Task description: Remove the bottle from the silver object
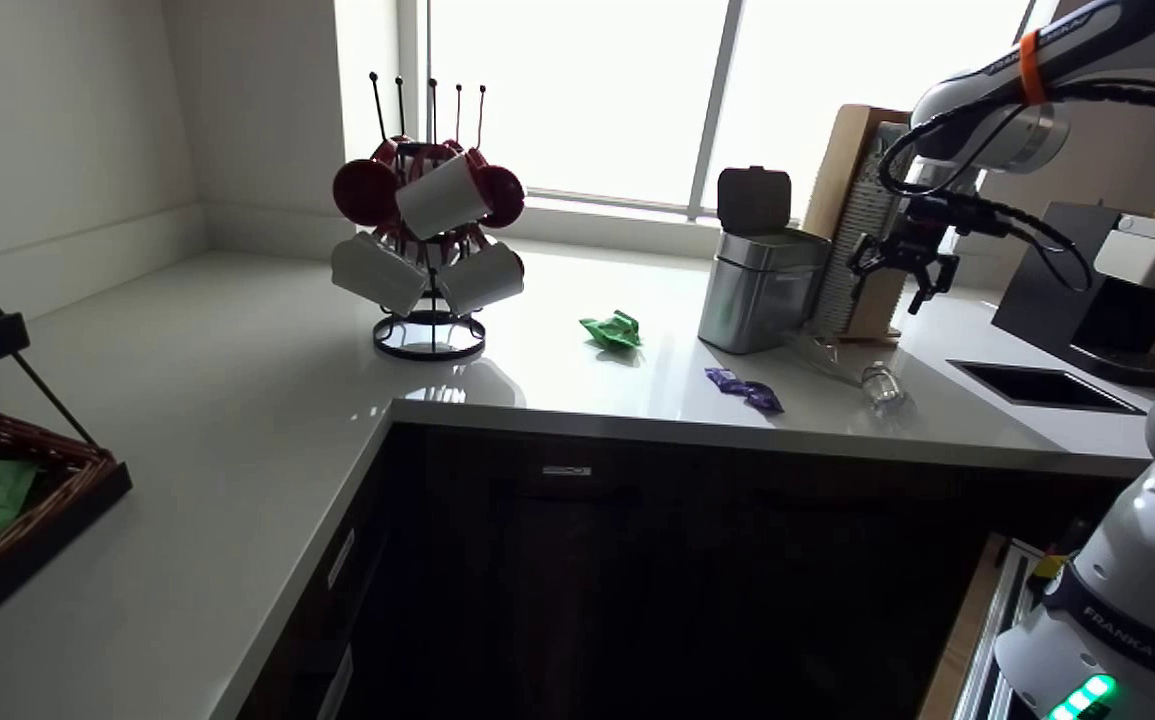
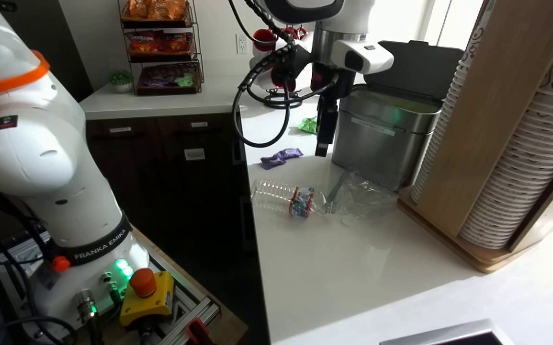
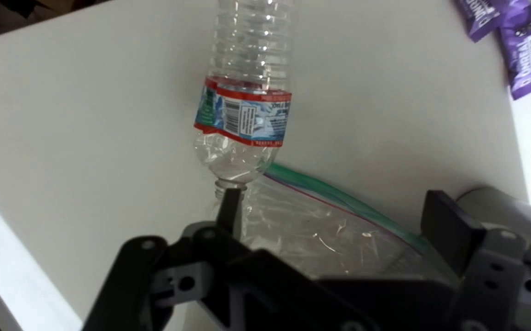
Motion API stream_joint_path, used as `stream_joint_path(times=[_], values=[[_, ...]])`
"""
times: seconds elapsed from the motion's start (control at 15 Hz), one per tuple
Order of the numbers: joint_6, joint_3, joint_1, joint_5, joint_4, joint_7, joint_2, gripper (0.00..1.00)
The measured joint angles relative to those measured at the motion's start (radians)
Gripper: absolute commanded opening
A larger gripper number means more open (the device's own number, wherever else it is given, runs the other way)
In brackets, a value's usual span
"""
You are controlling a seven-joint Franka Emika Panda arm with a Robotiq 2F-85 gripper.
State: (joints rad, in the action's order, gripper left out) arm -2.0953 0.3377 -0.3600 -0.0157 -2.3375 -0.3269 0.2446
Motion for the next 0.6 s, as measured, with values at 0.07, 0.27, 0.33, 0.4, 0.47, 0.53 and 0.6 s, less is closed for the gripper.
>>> stream_joint_path(times=[0.07, 0.27, 0.33, 0.4, 0.47, 0.53, 0.6], values=[[0.02, 0.007, -0.003, -0.008, 0.0, 0.032, 0.022, 1.0], [0.101, 0.025, -0.021, -0.01, 0.0, 0.106, 0.086, 1.0], [0.128, 0.03, -0.029, -0.008, 0.0, 0.129, 0.106, 1.0], [0.155, 0.035, -0.037, -0.006, 0.0, 0.151, 0.126, 1.0], [0.181, 0.039, -0.044, -0.004, 0.0, 0.171, 0.146, 1.0], [0.203, 0.04, -0.052, 0.0, 0.0, 0.189, 0.165, 1.0], [0.22, 0.041, -0.06, 0.004, 0.0, 0.201, 0.183, 1.0]])
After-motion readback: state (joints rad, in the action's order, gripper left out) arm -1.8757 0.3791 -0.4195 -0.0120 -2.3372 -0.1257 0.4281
